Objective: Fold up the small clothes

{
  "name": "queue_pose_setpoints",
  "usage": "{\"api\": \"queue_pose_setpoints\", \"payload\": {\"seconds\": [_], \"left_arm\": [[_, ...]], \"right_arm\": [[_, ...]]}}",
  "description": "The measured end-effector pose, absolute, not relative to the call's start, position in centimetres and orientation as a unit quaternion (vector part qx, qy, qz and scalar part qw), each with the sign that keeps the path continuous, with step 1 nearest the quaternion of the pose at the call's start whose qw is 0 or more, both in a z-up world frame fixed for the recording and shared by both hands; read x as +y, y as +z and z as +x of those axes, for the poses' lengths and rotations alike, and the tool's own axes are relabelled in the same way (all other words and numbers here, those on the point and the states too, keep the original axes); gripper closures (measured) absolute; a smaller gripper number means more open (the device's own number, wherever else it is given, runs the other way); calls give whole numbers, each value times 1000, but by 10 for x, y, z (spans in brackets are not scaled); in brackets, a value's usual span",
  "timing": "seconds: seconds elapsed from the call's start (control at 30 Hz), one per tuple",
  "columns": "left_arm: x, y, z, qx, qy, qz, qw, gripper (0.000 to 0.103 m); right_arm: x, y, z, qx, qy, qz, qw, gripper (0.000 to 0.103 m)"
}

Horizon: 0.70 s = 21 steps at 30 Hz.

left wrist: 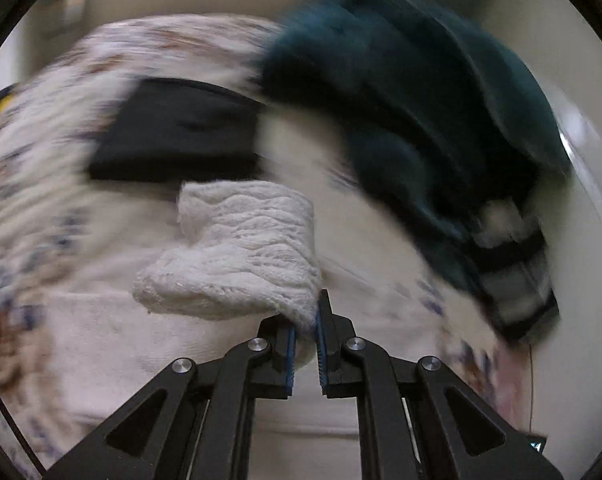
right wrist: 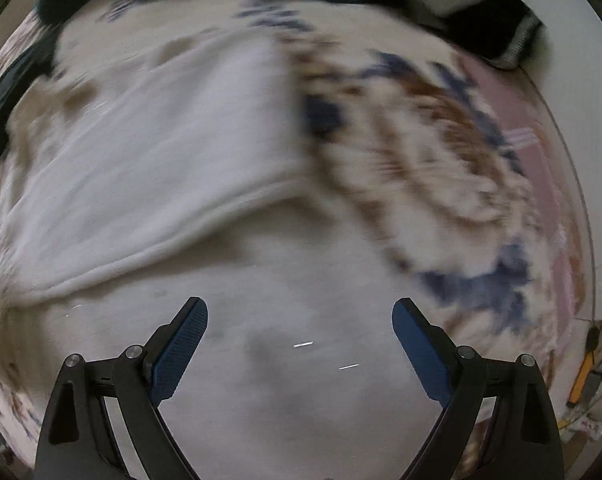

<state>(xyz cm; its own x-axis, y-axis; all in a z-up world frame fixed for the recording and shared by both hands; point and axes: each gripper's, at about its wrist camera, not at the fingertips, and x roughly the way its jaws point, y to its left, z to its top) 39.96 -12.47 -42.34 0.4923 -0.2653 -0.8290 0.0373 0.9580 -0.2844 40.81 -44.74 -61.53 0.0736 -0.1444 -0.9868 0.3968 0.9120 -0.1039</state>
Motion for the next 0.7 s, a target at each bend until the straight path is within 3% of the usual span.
{"api": "queue_pose_setpoints", "payload": {"seconds": [0.1,0.2,0.23,0.3,0.33,0.47,0.7], "left_arm": [[-186,-447,406,544,-144,-103,821,92],[-199,-449,400,558,-167,-101,806,84],[-192,-445,398,558,-166,-108,806,73],[-165,-434,394,551,-143,-115,814,35],[-154,-431,394,547,-124,-112,820,9],[-66,-427,380,528,-10,-81,846,6],[37,-467,376,556,145,-16,818,6]], "right_arm": [[-497,-608,399,650,-209,106,723,8],[-530,-600,395,644,-209,137,723,8],[-540,-598,396,643,-203,153,723,8],[-553,-587,399,630,-171,205,729,8],[-555,-582,404,625,-160,217,732,8],[-547,-564,437,597,-80,283,746,8],[-458,-573,535,603,-3,280,747,8]]}}
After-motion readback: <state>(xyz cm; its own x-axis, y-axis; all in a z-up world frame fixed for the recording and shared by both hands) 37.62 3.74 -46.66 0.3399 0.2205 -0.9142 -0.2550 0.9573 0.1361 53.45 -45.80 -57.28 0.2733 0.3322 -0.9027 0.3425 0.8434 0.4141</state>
